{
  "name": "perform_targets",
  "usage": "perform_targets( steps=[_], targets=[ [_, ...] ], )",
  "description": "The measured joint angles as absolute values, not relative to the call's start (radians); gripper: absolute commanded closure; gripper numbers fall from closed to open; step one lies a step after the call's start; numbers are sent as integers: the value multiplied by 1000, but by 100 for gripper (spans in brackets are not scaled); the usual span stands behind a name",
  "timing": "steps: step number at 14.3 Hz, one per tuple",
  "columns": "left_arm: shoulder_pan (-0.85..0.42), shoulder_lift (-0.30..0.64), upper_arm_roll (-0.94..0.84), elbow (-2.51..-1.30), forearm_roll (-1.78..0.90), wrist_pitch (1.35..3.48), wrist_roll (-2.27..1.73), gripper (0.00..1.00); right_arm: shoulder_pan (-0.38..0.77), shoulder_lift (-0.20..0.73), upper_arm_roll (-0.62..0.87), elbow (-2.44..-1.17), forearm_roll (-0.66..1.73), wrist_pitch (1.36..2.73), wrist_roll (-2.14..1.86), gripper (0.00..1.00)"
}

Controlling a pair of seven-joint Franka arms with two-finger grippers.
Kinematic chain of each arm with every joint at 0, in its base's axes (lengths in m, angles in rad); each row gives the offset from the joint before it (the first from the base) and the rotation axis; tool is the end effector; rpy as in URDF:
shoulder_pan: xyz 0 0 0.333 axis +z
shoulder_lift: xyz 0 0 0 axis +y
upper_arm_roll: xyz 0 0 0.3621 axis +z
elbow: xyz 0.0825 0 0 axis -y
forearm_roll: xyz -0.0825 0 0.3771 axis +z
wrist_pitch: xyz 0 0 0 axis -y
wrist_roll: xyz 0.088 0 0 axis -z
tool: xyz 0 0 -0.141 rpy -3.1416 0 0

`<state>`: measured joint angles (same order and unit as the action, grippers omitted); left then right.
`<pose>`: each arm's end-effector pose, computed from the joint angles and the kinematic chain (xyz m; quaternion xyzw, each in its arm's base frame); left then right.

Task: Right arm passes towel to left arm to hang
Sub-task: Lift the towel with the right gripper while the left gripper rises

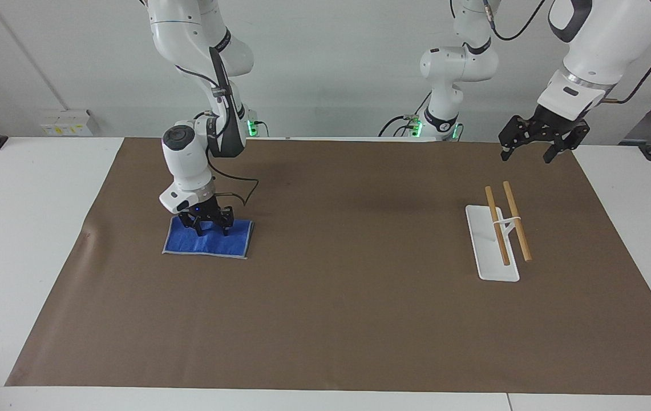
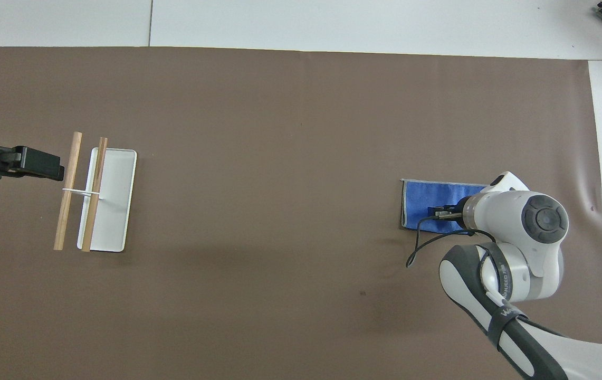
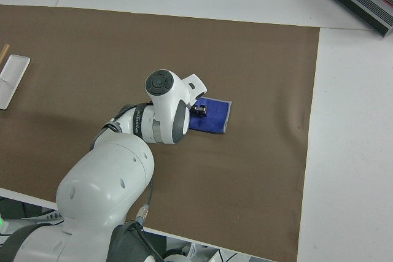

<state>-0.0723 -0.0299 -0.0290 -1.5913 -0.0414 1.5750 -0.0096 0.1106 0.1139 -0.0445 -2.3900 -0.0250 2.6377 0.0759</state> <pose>0.5345 -0.0604 0.6438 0.9987 -0.0459 0.0057 0.0206 0.5188 0.0346 0.3016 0.9977 0.0059 0.0674 0.0045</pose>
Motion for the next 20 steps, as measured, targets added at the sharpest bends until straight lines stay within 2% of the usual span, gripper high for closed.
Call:
perform_targets(
  steps=[1,5,8,10,13,20],
  targets=[
    [-72,-30,-29,-1591,-41,1575,-10,0,110,110,-45,-2389,-21,2638,81,100],
    [-72,-30,-29,-1591,-41,1575,-10,0,113,108,-45,-2381,-19,2629,148,100],
    [-72,-30,-29,-1591,-41,1575,-10,0,129,94,-41,-2292,-19,2454,180,100],
    [-72,-30,-29,-1591,-41,1575,-10,0,146,63,-39,-2209,-19,2307,182,100],
    [-72,-30,-29,-1591,-41,1575,-10,0,160,10,-14,-2127,-6,2159,182,100],
    [-72,-30,-29,-1591,-41,1575,-10,0,167,-114,93,-2044,142,2087,169,100]
  ],
)
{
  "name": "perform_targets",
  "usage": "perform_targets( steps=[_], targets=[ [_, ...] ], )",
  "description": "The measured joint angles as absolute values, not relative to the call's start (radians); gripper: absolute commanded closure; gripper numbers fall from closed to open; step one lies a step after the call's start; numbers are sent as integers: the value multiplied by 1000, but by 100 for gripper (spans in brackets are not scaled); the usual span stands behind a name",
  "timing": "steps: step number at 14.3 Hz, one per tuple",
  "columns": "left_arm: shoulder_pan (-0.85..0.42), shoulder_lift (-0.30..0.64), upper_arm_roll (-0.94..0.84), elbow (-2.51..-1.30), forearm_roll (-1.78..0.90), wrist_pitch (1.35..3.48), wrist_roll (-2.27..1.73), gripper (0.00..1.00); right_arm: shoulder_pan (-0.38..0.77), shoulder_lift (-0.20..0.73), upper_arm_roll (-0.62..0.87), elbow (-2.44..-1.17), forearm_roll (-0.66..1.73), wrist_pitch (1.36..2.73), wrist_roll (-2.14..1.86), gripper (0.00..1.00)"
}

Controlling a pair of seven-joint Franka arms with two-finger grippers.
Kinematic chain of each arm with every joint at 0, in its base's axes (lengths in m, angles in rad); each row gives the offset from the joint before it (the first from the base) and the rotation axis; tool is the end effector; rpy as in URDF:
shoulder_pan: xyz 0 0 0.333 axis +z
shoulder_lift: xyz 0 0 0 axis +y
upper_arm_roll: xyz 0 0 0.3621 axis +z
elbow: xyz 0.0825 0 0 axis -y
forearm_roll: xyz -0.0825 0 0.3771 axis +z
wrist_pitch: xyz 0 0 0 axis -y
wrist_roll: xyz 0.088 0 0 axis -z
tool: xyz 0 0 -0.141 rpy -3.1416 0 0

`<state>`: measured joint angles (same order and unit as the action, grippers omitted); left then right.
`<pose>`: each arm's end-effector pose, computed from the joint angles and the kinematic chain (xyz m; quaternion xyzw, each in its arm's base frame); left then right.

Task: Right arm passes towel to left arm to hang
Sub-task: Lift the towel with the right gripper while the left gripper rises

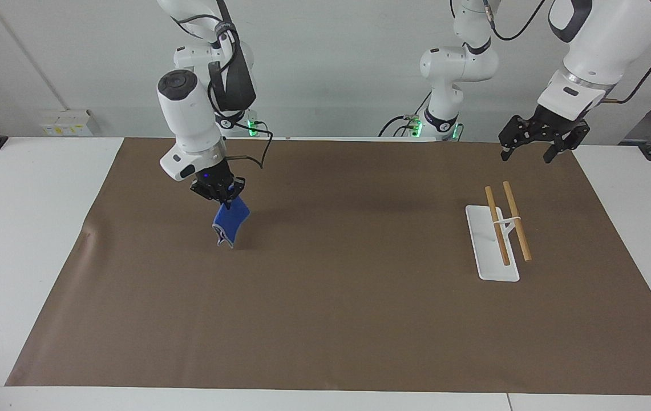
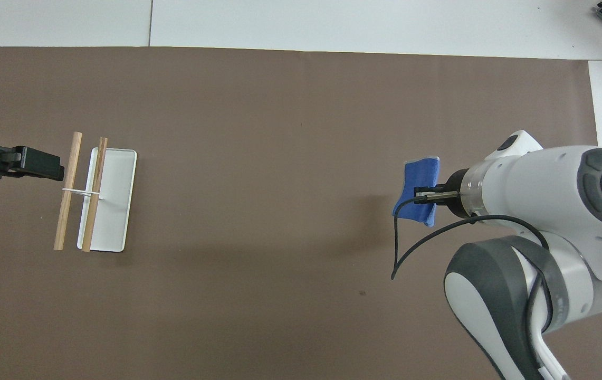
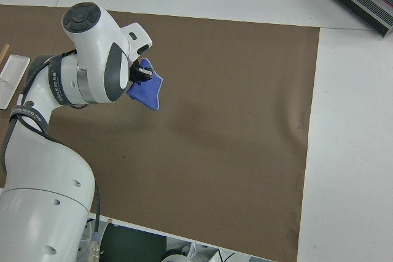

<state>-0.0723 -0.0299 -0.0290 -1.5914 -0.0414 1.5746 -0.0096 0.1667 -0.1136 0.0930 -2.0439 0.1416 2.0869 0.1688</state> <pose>0.5344 -0.0604 0.6437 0.9987 -0.0459 0.0054 0.0206 0.5111 0.1491 0.5215 -0.9951 -0.0153 -0.0637 0.0740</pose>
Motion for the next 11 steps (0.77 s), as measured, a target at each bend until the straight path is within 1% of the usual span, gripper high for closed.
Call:
perform_targets(
  steps=[2,5,9,11],
  targets=[
    [-73,-30,-29,-1591,-41,1575,-10,0,167,-138,122,-2023,247,2076,157,100],
    [-76,-30,-36,-1591,-44,1576,-44,0,169,-144,157,-1986,430,2068,140,100],
    [-88,-30,-45,-1595,-128,1601,-207,0,195,-144,176,-1981,659,2068,136,100],
    [-106,-31,-53,-1617,-183,1649,-341,0,212,-145,177,-1982,771,2068,136,100]
  ],
)
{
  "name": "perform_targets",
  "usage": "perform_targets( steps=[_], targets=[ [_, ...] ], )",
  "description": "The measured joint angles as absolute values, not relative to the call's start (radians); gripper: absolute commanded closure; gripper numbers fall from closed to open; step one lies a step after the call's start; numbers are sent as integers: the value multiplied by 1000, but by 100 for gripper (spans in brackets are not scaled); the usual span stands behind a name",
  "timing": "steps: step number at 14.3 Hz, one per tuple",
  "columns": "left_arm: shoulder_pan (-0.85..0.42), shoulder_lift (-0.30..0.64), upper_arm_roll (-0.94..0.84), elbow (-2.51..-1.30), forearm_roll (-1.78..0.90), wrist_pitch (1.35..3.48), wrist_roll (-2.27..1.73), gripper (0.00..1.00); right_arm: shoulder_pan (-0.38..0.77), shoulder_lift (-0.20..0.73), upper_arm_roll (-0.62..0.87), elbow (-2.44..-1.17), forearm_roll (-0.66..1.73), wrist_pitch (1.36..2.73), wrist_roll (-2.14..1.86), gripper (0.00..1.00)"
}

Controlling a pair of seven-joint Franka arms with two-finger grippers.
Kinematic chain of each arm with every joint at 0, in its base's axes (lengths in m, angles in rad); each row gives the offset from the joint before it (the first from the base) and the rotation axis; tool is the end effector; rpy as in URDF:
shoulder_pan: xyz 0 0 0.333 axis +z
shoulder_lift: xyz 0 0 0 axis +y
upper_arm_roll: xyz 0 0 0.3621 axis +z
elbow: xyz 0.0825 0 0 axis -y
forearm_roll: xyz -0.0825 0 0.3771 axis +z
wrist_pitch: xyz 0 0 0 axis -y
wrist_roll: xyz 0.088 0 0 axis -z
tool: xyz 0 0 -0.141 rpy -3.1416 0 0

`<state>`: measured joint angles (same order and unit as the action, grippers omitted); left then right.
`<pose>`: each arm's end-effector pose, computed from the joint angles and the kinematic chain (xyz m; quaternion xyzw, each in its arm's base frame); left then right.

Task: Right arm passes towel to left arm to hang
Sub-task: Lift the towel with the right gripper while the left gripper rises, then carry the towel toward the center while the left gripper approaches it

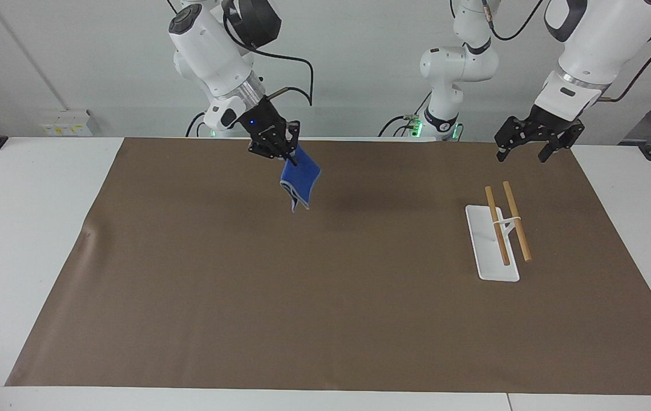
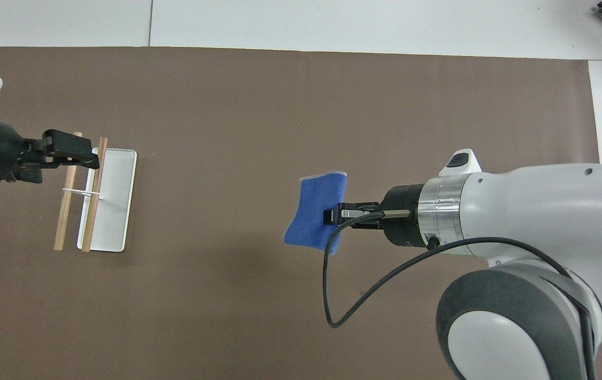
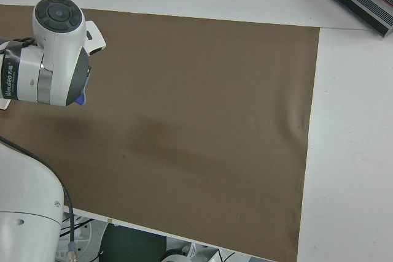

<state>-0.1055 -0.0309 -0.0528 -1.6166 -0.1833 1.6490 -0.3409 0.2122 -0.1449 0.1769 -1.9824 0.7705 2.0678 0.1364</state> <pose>0.5356 -0.1107 0.6414 0.9908 0.0950 0.0081 0.0956 0.4754 0.2626 0.5858 -0.9352 0.0222 -0.0164 0.3531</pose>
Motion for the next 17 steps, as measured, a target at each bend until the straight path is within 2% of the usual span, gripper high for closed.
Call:
perform_targets(
  steps=[9,13,17],
  targets=[
    [-263,-109,-63,-1809,-362,1885,-1055,0,242,-150,175,-2054,1166,2173,96,100],
    [-339,-134,-64,-1875,-383,2005,-1320,0,242,-129,174,-2077,1256,2188,-25,100],
    [-407,-168,-64,-1945,-416,2081,-1424,0,243,-107,176,-2083,1274,2221,-66,100]
  ],
)
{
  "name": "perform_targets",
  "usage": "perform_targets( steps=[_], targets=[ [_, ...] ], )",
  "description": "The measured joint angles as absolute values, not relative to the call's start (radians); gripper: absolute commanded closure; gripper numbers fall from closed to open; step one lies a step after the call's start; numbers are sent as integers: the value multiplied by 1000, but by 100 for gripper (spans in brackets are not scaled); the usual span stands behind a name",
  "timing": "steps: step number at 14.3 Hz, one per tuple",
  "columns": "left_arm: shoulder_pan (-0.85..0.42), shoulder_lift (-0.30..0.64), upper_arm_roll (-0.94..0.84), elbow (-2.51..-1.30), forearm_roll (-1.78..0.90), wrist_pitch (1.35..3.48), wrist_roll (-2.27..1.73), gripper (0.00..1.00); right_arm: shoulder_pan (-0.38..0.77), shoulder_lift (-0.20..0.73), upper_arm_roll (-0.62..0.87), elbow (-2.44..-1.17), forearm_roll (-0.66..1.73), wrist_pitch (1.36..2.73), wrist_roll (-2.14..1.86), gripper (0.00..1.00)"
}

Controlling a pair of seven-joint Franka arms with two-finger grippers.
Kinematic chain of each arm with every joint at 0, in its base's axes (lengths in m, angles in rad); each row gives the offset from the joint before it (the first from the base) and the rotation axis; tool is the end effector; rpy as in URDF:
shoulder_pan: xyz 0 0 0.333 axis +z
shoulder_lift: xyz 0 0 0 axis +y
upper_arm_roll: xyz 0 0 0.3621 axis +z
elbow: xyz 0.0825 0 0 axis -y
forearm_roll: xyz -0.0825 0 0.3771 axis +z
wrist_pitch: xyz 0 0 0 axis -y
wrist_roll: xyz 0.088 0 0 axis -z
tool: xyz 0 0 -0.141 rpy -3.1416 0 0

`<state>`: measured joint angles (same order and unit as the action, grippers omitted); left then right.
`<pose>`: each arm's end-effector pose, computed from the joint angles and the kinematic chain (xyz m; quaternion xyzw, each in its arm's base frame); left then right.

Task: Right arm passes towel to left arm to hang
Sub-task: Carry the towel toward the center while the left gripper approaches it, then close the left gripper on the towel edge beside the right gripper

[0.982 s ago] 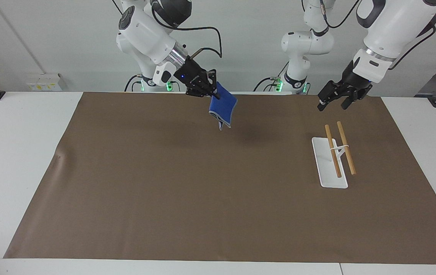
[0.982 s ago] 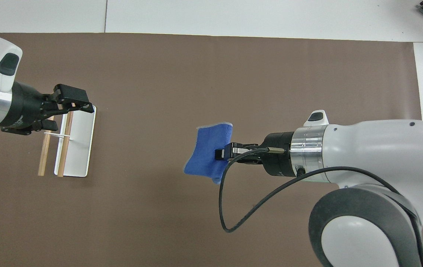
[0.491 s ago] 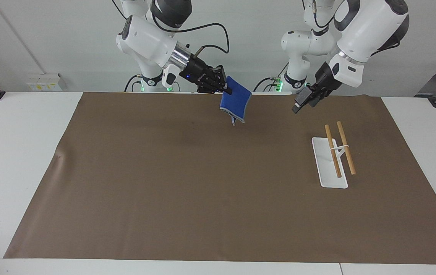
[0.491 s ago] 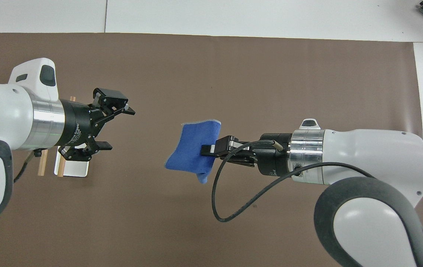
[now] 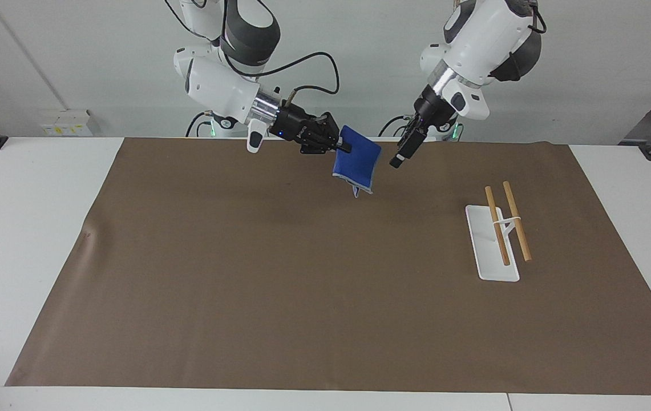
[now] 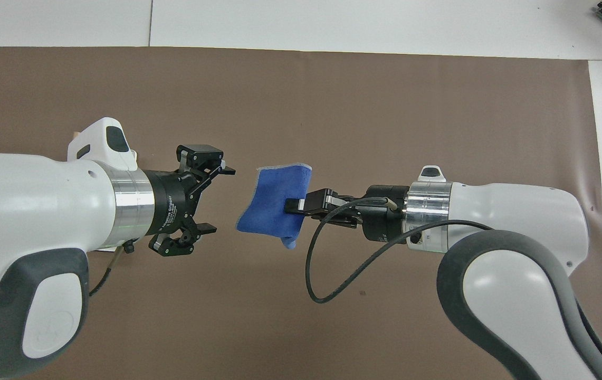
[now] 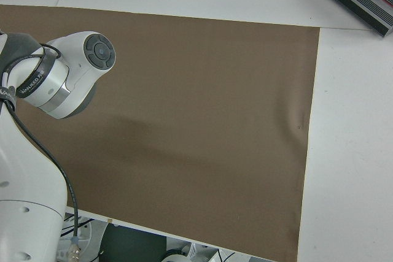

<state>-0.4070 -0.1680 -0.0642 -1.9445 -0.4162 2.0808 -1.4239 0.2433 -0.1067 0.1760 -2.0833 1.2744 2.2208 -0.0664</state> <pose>0.4605 -0.2737 0.6055 0.8273 0.5079 -0.0661 0.2305 0.4861 0.2823 0.5496 -0.8510 0.0978 -0.0099 0.5159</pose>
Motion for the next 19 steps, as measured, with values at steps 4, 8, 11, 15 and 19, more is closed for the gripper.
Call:
perform_targets(
  steps=[4,8,11,15,19],
  targets=[
    [-476,-218,-64,-2061,-419,2206,-1510,0,244,-107,177,-2083,1353,2223,-78,100],
    [-520,-253,-64,-2126,-430,2294,-1593,0,244,-107,176,-2083,1420,2224,-109,100],
    [-530,-254,-63,-2129,-431,2373,-1652,0,244,-107,176,-2083,1421,2225,-109,100],
    [-530,-253,-62,-2130,-432,2453,-1688,4,244,-107,176,-2083,1421,2225,-112,100],
    [-534,-248,-65,-2135,-432,2531,-1724,19,244,-108,176,-2083,1421,2225,-113,100]
  ],
)
